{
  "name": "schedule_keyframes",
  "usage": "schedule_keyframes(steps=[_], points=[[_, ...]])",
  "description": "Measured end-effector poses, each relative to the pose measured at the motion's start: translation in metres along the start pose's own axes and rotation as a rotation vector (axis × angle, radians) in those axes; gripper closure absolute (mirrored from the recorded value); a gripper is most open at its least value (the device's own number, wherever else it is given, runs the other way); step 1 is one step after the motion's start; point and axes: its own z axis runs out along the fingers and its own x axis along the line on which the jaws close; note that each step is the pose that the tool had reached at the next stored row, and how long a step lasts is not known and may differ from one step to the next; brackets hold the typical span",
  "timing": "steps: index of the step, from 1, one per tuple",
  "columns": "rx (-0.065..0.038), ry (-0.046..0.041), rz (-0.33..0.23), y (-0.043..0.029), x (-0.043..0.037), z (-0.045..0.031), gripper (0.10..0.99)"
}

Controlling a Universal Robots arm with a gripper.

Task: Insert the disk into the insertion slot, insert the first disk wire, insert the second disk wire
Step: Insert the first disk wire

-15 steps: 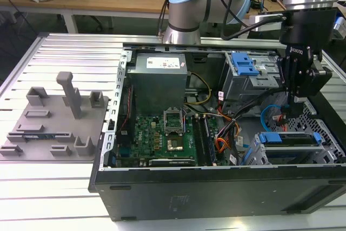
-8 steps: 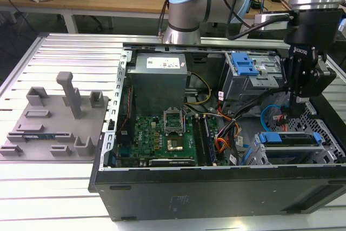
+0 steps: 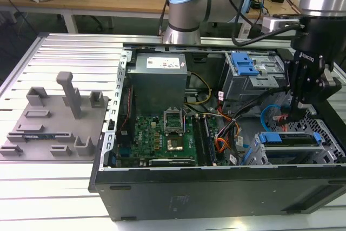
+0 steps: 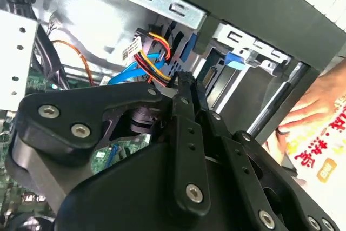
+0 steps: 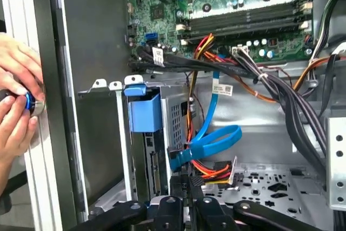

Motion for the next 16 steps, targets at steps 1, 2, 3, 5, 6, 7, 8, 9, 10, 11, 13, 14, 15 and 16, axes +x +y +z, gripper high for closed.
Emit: schedule_keyframes(steps=[1, 2, 3, 5, 6, 7, 8, 9, 10, 11, 13, 14, 15, 16], points=[[-0.012, -0.0131, -0.003, -0.0008, 0.001, 0.0004, 0.922], [-0.014, -0.0367, -0.003, -0.0017, 0.0018, 0.0007, 0.922], [-0.015, -0.0541, -0.002, -0.0021, 0.0022, 0.0009, 0.922], [-0.018, -0.0912, -0.001, -0.003, 0.0029, 0.0012, 0.922], [-0.019, -0.1089, 0.0, -0.0033, 0.0034, 0.0013, 0.922], [-0.021, -0.1258, 0.001, -0.0036, 0.0038, 0.0015, 0.922], [-0.024, -0.1703, 0.002, -0.0044, 0.005, 0.0019, 0.922], [-0.026, -0.1914, 0.003, -0.0049, 0.0057, 0.002, 0.922], [-0.027, -0.2067, 0.003, -0.0055, 0.0067, 0.0017, 0.922], [-0.033, -0.2251, 0.003, -0.0063, 0.0088, 0.0009, 0.922], [-0.042, -0.2497, 0.002, -0.0072, 0.0111, 0.0003, 0.922], [-0.049, -0.2673, 0.002, -0.0076, 0.0123, 0.0002, 0.922], [-0.054, -0.278, 0.001, -0.0078, 0.013, 0.0002, 0.922], [-0.062, -0.2964, 0.0, -0.0083, 0.0146, 0.0, 0.922]])
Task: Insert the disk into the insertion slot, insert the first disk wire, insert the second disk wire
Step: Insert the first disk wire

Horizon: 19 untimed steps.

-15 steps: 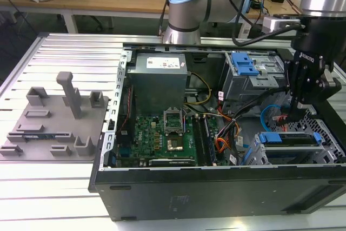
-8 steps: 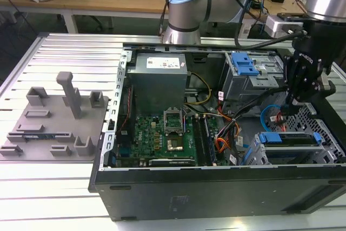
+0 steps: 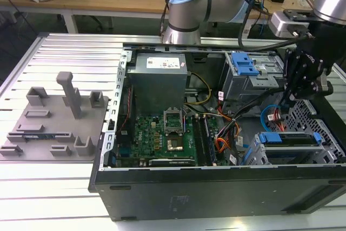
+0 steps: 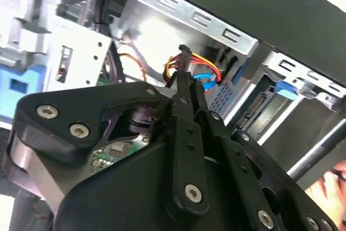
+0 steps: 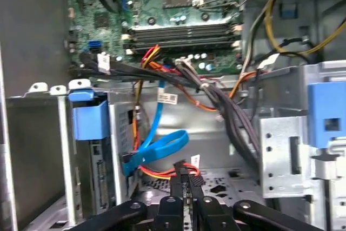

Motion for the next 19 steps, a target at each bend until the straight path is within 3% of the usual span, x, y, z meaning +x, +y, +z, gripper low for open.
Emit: schedule_keyframes(steps=[1, 3, 6, 8, 11, 12, 13, 16, 19], points=[[-0.006, -0.0116, 0.0, -0.0015, 0.0028, -0.0017, 0.922], [-0.01, -0.0184, 0.0, -0.0035, 0.0064, -0.0032, 0.922], [-0.016, -0.0208, -0.001, -0.0075, 0.0171, -0.0035, 0.922], [-0.017, -0.0208, -0.001, -0.01, 0.0327, -0.003, 0.922], [-0.017, -0.0228, -0.001, -0.011, 0.0452, -0.0025, 0.922], [-0.017, -0.0251, -0.001, -0.0113, 0.0484, -0.0024, 0.922], [-0.019, -0.0334, -0.001, -0.0117, 0.0515, -0.0023, 0.922], [-0.019, -0.0354, -0.001, -0.0118, 0.0516, -0.0023, 0.922], [-0.02, -0.0314, 0.005, -0.0138, 0.0502, -0.0026, 0.922]])
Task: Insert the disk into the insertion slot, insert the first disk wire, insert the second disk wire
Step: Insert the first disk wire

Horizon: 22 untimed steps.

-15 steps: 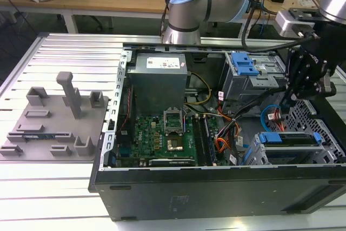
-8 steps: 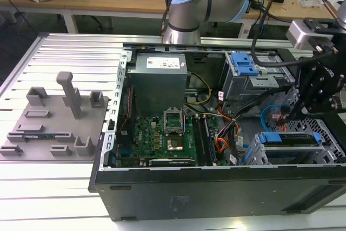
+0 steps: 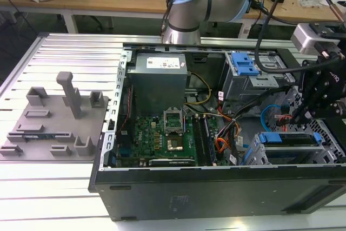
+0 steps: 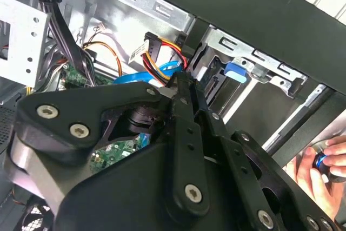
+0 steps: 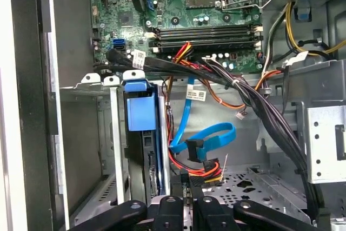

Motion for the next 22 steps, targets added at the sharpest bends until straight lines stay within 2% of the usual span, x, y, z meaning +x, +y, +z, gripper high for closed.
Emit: schedule_keyframes(steps=[3, 8, 14, 18, 22], points=[[-0.003, 0.0065, 0.01, -0.0004, -0.0023, 0.0, 0.922], [-0.004, 0.0074, 0.016, -0.0004, -0.0039, 0.0, 0.922], [-0.016, 0.0179, 0.016, -0.004, -0.0035, -0.0003, 0.922], [-0.015, 0.0207, 0.016, -0.004, -0.0035, -0.0089, 0.922], [-0.014, 0.022, 0.016, -0.0039, -0.0022, -0.0102, 0.922]])
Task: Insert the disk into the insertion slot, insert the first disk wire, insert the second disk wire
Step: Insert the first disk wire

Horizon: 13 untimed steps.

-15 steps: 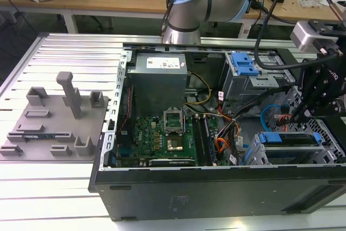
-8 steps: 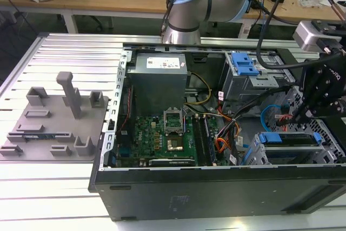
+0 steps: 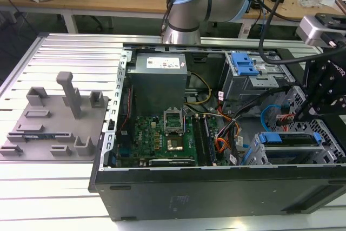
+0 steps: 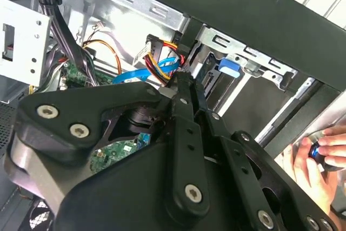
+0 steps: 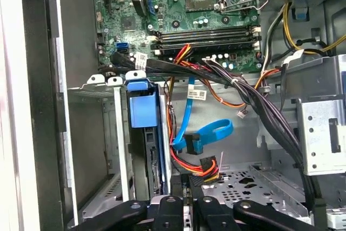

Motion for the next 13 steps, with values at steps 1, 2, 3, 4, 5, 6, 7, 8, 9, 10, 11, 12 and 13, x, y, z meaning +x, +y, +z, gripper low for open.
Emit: schedule_keyframes(steps=[1, 2, 3, 4, 5, 6, 7, 8, 9, 10, 11, 12, 13], points=[[0.0, -0.0002, 0.0, -0.0003, 0.0033, -0.0009, 0.922], [0.0, 0.0, 0.0, -0.0006, 0.0067, -0.0015, 0.922], [0.0, -0.0001, 0.0, -0.0009, 0.0121, -0.0014, 0.922], [0.0, 0.0, 0.0, -0.0007, 0.014, -0.0013, 0.922], [0.001, -0.0001, -0.001, -0.0005, 0.0165, -0.0013, 0.922], [0.001, -0.0001, -0.001, 0.0001, 0.0191, -0.0012, 0.922], [0.001, 0.0, -0.002, 0.0005, 0.0204, -0.0012, 0.922], [0.001, -0.0001, -0.003, 0.0006, 0.0205, -0.0012, 0.922], [0.002, -0.0001, -0.004, 0.0006, 0.0205, -0.0012, 0.922], [0.002, 0.0, -0.005, 0.0006, 0.0205, -0.0012, 0.922], [0.002, 0.0001, -0.006, 0.0007, 0.0205, -0.0012, 0.922], [0.002, 0.0, -0.006, 0.0007, 0.0206, -0.0012, 0.922], [0.004, -0.0001, -0.007, 0.0007, 0.0206, -0.0011, 0.922]])
